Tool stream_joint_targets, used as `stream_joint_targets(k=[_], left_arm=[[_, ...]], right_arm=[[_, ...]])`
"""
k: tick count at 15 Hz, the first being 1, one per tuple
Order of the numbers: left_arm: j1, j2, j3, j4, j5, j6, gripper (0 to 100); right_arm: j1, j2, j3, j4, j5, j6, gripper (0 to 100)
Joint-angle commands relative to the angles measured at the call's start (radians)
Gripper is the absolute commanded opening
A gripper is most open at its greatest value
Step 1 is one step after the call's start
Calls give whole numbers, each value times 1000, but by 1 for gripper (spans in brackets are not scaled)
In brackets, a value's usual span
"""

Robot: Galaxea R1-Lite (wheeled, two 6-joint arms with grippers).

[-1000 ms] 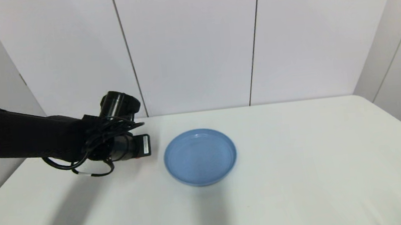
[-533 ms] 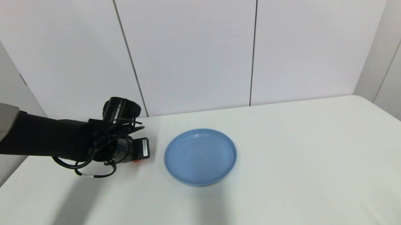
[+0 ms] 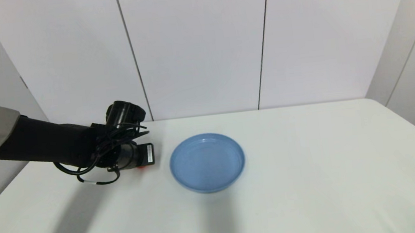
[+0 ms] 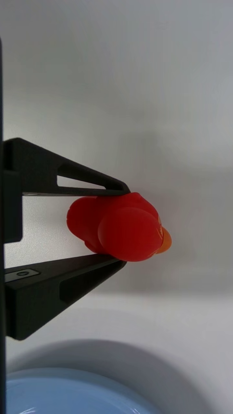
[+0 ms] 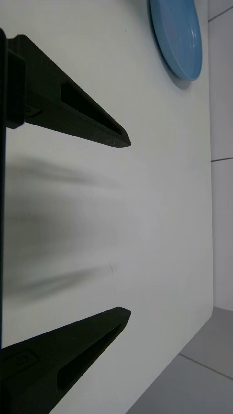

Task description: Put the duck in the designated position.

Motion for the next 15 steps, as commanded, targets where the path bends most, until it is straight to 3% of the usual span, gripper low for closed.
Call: stream_joint_targets(k=[1,2,3,11,15], left_arm=[[-1,-3,4,1,-13,-3,0],[-1,-3,4,1,-13,-1,0],[-1,-3,4,1,-12,-1,100],[1,-63,2,5,-13,3,100],[19,-244,-10,148,-12,83,100]], right_arm=[[0,1,0,-1,0,0,100],[0,1,0,-1,0,0,100],[0,1,0,-1,0,0,100],[0,1,0,-1,0,0,100],[0,1,0,-1,0,0,100]])
